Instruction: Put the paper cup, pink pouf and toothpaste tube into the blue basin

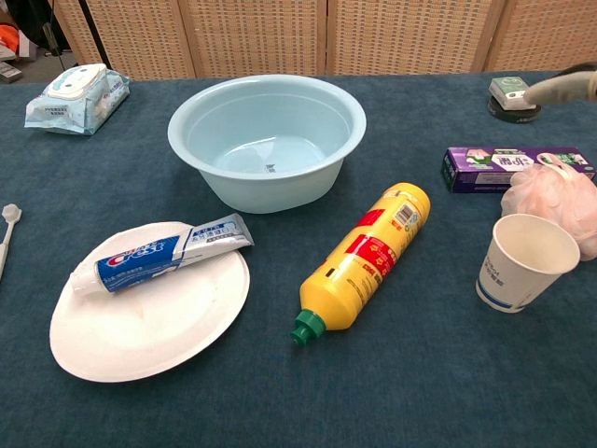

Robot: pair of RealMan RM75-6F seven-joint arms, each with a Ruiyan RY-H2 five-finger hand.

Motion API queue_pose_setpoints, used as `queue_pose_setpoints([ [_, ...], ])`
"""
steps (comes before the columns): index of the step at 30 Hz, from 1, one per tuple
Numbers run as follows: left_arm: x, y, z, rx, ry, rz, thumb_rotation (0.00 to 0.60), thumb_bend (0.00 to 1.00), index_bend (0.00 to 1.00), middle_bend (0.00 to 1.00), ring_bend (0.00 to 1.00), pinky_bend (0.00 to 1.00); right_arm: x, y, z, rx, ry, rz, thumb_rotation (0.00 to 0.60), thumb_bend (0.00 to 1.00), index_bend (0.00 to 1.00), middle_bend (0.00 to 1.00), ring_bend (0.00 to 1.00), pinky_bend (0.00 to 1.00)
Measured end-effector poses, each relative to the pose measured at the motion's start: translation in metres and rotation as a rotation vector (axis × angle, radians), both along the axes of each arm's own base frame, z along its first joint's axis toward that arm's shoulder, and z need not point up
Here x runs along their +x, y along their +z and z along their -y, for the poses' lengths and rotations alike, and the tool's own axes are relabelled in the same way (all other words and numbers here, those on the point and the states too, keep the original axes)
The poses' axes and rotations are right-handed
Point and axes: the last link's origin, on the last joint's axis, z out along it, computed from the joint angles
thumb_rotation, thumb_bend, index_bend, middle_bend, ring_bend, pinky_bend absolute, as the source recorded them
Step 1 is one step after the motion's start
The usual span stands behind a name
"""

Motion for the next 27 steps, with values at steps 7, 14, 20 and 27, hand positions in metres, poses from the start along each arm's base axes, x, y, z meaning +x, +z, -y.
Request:
queue_pose_setpoints([
  [7,0.001,-0.001,0.001,-0.008,-0.005,0.0,0.6,0.33,0.0,0.0,0.0,0.11,0.001,-0.01,-0.004,0.118,-0.019,-0.068,0.6,0.11,0.09,0.01,0.0,0.16],
  [14,0.001,-0.002,0.001,-0.01,-0.008,0.002,0.6,0.33,0.0,0.0,0.0,0.11,0.008,-0.023,0.003,0.193,-0.033,-0.114,0.6,0.11,0.09,0.01,0.0,0.16],
  [20,0.002,-0.003,0.002,-0.017,-0.009,0.001,0.6,0.33,0.0,0.0,0.0,0.11,0.018,-0.03,0.01,0.204,-0.023,-0.111,0.6,0.1,0.09,0.01,0.0,0.16],
  [27,0.002,-0.003,0.002,-0.018,-0.011,0.003,0.6,0.33,0.0,0.0,0.0,0.11,0.027,-0.035,0.015,0.213,-0.017,-0.113,0.6,0.11,0.09,0.0,0.0,0.16],
])
